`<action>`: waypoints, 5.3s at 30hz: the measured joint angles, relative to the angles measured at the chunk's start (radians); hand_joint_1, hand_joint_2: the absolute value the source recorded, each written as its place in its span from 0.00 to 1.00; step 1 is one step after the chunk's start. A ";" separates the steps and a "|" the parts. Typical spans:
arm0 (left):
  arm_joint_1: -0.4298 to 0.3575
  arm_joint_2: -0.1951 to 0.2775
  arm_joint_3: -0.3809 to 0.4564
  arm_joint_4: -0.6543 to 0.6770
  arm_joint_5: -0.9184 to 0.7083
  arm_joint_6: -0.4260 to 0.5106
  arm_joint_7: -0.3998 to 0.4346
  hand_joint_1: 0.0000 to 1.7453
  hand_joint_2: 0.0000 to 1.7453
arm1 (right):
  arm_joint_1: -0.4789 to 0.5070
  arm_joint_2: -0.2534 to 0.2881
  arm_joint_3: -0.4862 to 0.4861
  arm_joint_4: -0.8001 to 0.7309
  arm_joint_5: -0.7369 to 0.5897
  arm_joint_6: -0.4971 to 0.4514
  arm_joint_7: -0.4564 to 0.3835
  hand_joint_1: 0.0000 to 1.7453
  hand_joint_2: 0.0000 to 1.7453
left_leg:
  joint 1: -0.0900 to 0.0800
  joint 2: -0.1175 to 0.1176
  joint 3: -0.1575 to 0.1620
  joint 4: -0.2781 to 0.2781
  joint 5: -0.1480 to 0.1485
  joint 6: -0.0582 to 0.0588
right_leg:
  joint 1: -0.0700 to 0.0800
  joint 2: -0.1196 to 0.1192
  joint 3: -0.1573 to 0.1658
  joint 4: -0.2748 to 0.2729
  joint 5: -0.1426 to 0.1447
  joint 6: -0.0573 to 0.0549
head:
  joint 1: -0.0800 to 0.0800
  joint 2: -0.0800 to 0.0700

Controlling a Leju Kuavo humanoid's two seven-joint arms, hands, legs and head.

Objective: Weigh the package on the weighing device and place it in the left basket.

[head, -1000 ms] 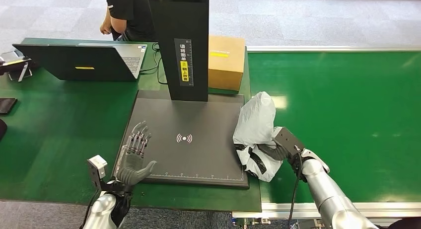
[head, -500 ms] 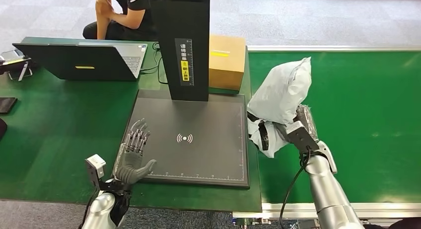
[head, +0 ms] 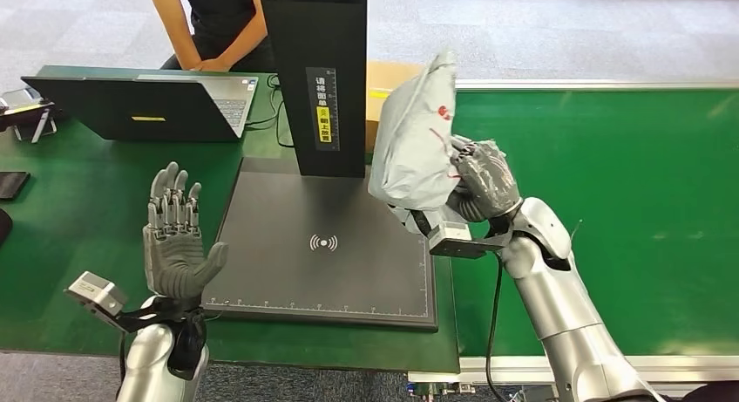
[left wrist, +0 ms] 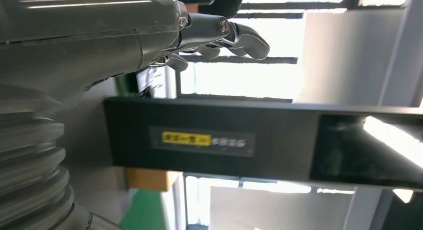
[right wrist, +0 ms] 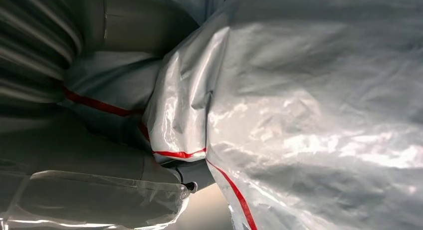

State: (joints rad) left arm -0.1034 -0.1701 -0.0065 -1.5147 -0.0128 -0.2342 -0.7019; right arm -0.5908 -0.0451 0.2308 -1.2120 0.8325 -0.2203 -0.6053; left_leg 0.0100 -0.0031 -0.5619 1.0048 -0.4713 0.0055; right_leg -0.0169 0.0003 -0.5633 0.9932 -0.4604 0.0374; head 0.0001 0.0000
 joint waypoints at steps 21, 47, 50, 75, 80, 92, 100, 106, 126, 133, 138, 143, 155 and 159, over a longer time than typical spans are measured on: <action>0.029 -0.057 0.096 -0.136 0.033 0.105 0.000 0.00 1.00 | -0.402 0.104 0.585 0.719 0.223 0.098 0.011 0.07 1.00 | 0.000 -0.002 0.000 0.000 0.000 0.000 | 0.000 -0.002 0.000 0.000 0.000 0.000 | 0.000 0.000; 0.048 -0.049 -0.027 -0.074 0.046 0.073 0.002 0.00 1.00 | -0.098 0.062 0.425 0.327 -0.702 -0.110 -0.043 0.00 0.00 | 0.000 -0.001 0.000 0.000 0.000 0.000 | 0.000 -0.001 -0.001 -0.001 -0.001 -0.001 | 0.000 0.000; 0.050 -0.039 -0.032 -0.039 0.078 -0.014 0.002 0.00 1.00 | 0.004 0.032 0.357 0.178 -0.792 0.024 -0.043 0.00 0.00 | 0.000 -0.002 0.000 0.000 0.000 0.000 | 0.000 -0.001 -0.001 -0.002 -0.001 -0.001 | 0.000 0.000; 0.050 0.021 -0.134 0.111 -0.958 0.455 0.310 0.00 1.00 | 0.594 0.109 -0.358 -0.248 -0.822 0.270 -0.030 0.00 1.00 | 0.000 -0.002 0.000 0.000 -0.002 0.000 | 0.000 -0.001 -0.001 -0.002 -0.001 0.000 | 0.000 0.000; 0.016 0.021 -0.161 0.146 -1.040 0.471 0.395 0.00 1.00 | 0.607 0.140 -0.385 -0.263 -0.807 0.279 -0.027 0.00 1.00 | 0.000 -0.002 0.000 0.000 -0.001 0.000 | 0.000 -0.001 0.000 -0.002 -0.001 0.000 | 0.000 0.000; -0.053 0.014 -0.218 0.212 -1.052 0.437 0.336 0.00 1.00 | 0.617 0.174 -0.408 -0.273 -0.793 0.306 -0.015 0.00 1.00 | 0.000 -0.002 0.000 0.000 -0.002 0.000 | 0.000 -0.001 -0.001 -0.002 -0.001 0.000 | 0.000 0.000; -0.097 0.016 -0.343 0.290 -1.054 0.469 0.214 0.00 1.00 | 0.608 0.175 -0.409 -0.257 -0.783 0.317 -0.010 0.00 1.00 | 0.000 -0.002 0.000 0.000 -0.002 0.000 | 0.000 -0.001 0.000 -0.002 -0.001 0.000 | 0.000 0.000; -0.097 0.026 -0.403 0.291 -1.032 0.463 0.183 0.40 1.00 | 0.605 0.175 -0.409 -0.251 -0.783 0.320 -0.006 0.00 1.00 | 0.000 -0.002 -0.001 0.000 -0.002 0.000 | 0.000 -0.001 0.000 -0.002 -0.001 0.000 | 0.000 0.000; -0.096 0.048 -0.401 0.321 -0.952 0.461 0.180 1.00 1.00 | 0.604 0.175 -0.409 -0.246 -0.788 0.319 0.006 0.00 1.00 | 0.000 -0.002 0.000 0.000 -0.002 0.000 | 0.000 -0.001 0.000 -0.002 -0.001 0.000 | 0.000 0.000; -0.091 0.057 -0.368 0.320 -0.948 0.486 0.190 1.00 1.00 | 0.604 0.175 -0.412 -0.246 -0.789 0.319 0.006 0.00 1.00 | 0.000 -0.002 0.000 0.000 -0.002 0.000 | 0.000 -0.001 0.000 -0.002 -0.001 0.000 | 0.000 0.000; -0.097 0.078 -0.324 0.320 -1.001 0.543 0.225 1.00 1.00 | 0.604 0.176 -0.417 -0.246 -0.789 0.322 0.006 0.00 1.00 | 0.000 -0.002 0.000 0.000 -0.001 0.000 | 0.000 -0.001 0.000 -0.002 -0.001 0.000 | 0.000 0.000; -0.144 0.122 -0.243 0.327 -1.163 0.647 0.303 1.00 1.00 | 0.602 0.176 -0.424 -0.246 -0.790 0.333 0.006 0.00 1.00 | 0.000 -0.002 0.000 0.000 -0.001 -0.001 | 0.000 -0.001 -0.001 -0.001 -0.001 0.000 | 0.000 0.000; -0.265 0.273 -0.040 0.415 -1.353 0.708 0.464 1.00 1.00 | 0.593 0.176 -0.437 -0.228 -0.808 0.329 -0.013 0.00 1.00 | 0.001 0.000 0.000 -0.001 -0.001 -0.001 | 0.001 0.000 -0.001 0.000 -0.002 -0.001 | 0.000 0.000; -0.279 0.325 0.045 0.477 -1.365 0.725 0.510 1.00 1.00 | 0.593 0.176 -0.449 -0.226 -0.812 0.322 -0.015 0.00 1.00 | 0.001 0.000 0.000 -0.001 -0.001 -0.001 | 0.001 0.000 -0.002 0.000 -0.002 -0.002 | 0.000 0.000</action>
State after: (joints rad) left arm -0.3826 0.1549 0.0383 -1.0382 -1.3774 0.4909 -0.1920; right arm 0.0022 0.1308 -0.2178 -1.4383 0.0205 0.1019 -0.6200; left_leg 0.0108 -0.0029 -0.5621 1.0042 -0.4722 0.0044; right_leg -0.0160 0.0005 -0.5651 0.9936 -0.4625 0.0359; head 0.0002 0.0000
